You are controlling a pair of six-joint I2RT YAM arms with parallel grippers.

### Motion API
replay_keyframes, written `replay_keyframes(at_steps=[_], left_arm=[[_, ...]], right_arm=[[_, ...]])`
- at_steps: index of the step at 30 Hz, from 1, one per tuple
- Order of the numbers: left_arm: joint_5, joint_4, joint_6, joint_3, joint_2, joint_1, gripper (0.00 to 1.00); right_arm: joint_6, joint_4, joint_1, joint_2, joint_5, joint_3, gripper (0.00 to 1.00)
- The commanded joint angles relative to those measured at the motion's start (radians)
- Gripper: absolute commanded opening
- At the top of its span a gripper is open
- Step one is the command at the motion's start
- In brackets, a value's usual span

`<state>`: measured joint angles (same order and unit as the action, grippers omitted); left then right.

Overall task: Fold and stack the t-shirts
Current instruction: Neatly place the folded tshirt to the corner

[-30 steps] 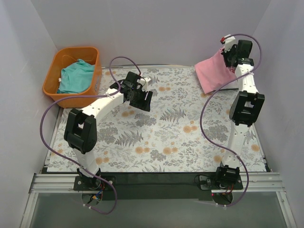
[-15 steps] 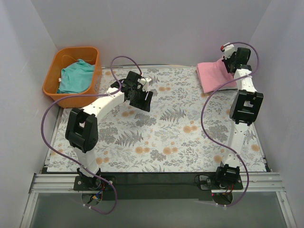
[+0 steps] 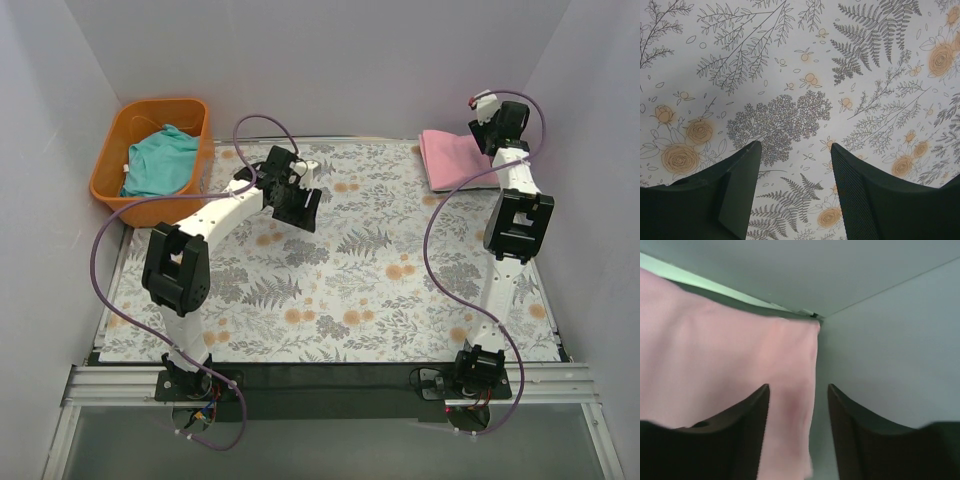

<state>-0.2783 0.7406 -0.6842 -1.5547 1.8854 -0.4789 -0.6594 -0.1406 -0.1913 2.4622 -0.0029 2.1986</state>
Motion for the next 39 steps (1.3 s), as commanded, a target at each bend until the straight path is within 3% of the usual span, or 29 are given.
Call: replay_keyframes(at_steps=[1, 3, 11, 17, 20, 24, 31, 36, 39], left_arm=[[-0.018, 0.011, 0.011, -0.028, -0.028, 0.011, 0.54], [-0.016, 0.003, 0.009, -0.012, -0.042, 0.013, 0.54], [-0.079, -0.042, -0.027, 0.038, -0.109, 0.051, 0.54], [-0.159, -0.142, -0.098, 0.094, -0.212, 0.134, 0.59], [-0.154, -0.150, -0.091, 0.078, -0.252, 0.151, 0.89], [-0.122, -0.133, -0.055, 0.062, -0.302, 0.183, 0.95], [-0.090, -0.043, -0.031, 0.168, -0.404, 0.273, 0.96], [-0.079, -0.023, -0.009, 0.350, -0.474, 0.273, 0.98], [-0.047, -0.011, 0.001, 0.435, -0.522, 0.273, 0.98]], right_arm=[[-0.011, 0.088, -0.010, -0.049, 0.052, 0.000, 0.52], [0.001, 0.090, -0.010, -0.083, 0.044, -0.011, 0.56], [0.075, 0.038, -0.010, -0.222, -0.060, -0.068, 0.56], [0.150, -0.135, 0.010, -0.361, -0.275, -0.117, 0.71], [0.205, -0.233, 0.035, -0.416, -0.330, -0.129, 0.84], [0.277, -0.355, 0.084, -0.521, -0.385, -0.187, 0.96], [0.310, -0.490, 0.185, -0.773, -0.468, -0.526, 0.98], [0.296, -0.498, 0.263, -0.995, -0.508, -0.926, 0.98], [0.258, -0.484, 0.277, -1.101, -0.465, -1.083, 0.98]])
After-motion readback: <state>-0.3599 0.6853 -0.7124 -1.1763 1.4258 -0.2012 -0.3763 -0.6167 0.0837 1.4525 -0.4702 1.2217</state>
